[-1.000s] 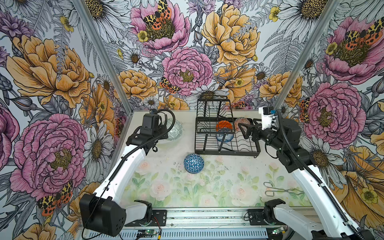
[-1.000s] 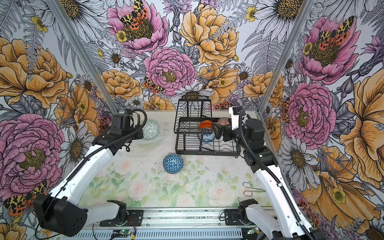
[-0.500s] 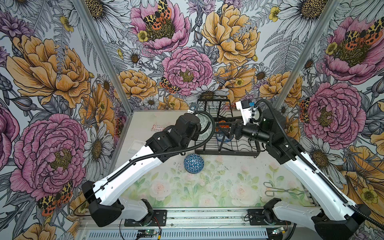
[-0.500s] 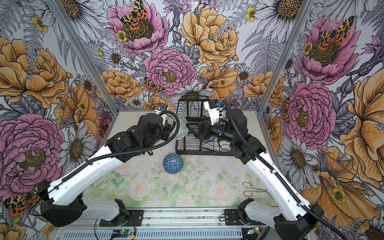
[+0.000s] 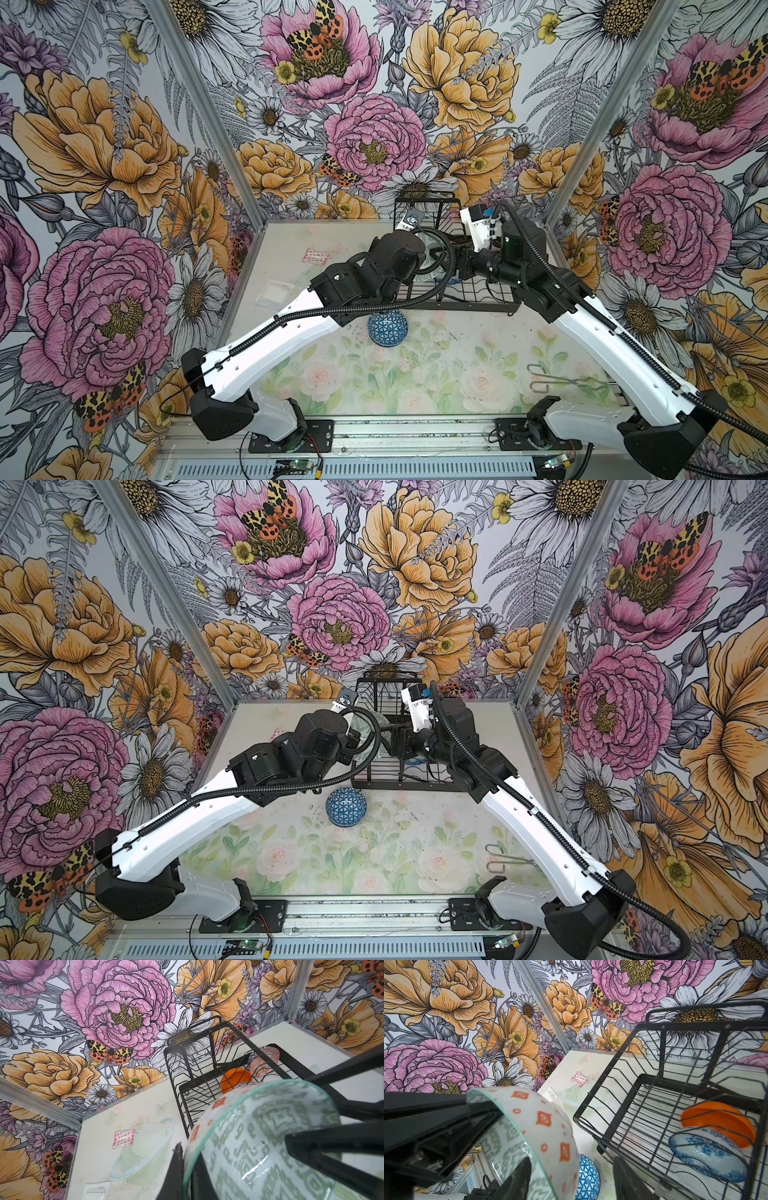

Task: Load the bowls into the dish rack
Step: 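Hand the pale green bowl from the left gripper to the right gripper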

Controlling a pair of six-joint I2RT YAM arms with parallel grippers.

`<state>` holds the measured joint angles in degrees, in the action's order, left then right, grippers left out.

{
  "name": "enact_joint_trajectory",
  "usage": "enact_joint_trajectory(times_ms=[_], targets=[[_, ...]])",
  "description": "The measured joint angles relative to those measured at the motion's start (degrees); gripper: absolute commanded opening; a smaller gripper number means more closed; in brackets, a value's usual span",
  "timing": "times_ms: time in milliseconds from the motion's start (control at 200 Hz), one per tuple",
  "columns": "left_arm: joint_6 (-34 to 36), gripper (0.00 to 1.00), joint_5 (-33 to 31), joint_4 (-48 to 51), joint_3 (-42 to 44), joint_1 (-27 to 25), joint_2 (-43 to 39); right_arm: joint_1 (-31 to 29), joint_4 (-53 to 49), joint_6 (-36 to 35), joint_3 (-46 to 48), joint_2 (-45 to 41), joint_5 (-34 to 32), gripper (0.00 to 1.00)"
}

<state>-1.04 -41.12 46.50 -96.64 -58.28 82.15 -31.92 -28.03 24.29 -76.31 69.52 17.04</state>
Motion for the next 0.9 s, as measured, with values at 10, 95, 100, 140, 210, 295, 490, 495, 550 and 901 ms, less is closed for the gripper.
enact_joint_trajectory(times_ms=[10,95,100,140,210,295,490,495,550,901], targets=[[0.0,0.00,0.2,0.0,0.0,0.0,-0.1,0.0,0.0,0.2,0.0,0.0,-0.1,0.46],[0.0,0.00,1.9,-0.3,0.2,0.0,-0.6,-0.2,0.0,-0.3,-0.4,0.5,-1.1,0.31],[0.0,0.00,2.2,-0.4,0.3,0.0,-0.7,-0.2,0.0,-0.3,-0.4,0.5,-1.1,0.30],[0.0,0.00,2.9,-1.0,0.8,0.0,-1.2,-0.2,0.0,-0.3,-0.6,0.7,-1.0,0.23],[-0.1,0.00,4.4,-1.9,1.9,0.5,-2.2,-1.0,-0.2,-1.2,-0.9,0.8,-1.1,0.07],[-0.5,0.00,5.9,-5.4,2.6,0.3,-3.1,-1.6,-1.3,-1.5,-1.1,1.8,-4.7,0.00],[-0.9,0.58,11.0,-7.4,5.7,2.3,-4.3,-1.0,-3.3,-1.9,-1.1,2.6,-5.4,0.00],[-0.9,0.60,11.3,-7.4,5.8,2.5,-4.6,-0.9,-3.3,-2.1,-1.1,2.5,-5.3,0.00],[-1.6,0.81,13.7,-7.5,6.6,4.3,-6.4,0.3,-3.5,-2.8,-1.1,2.2,-5.2,0.00],[-6.6,0.99,23.3,-8.0,14.3,28.1,-23.5,19.6,-6.1,-9.1,-1.1,-8.0,-8.3,0.00]])
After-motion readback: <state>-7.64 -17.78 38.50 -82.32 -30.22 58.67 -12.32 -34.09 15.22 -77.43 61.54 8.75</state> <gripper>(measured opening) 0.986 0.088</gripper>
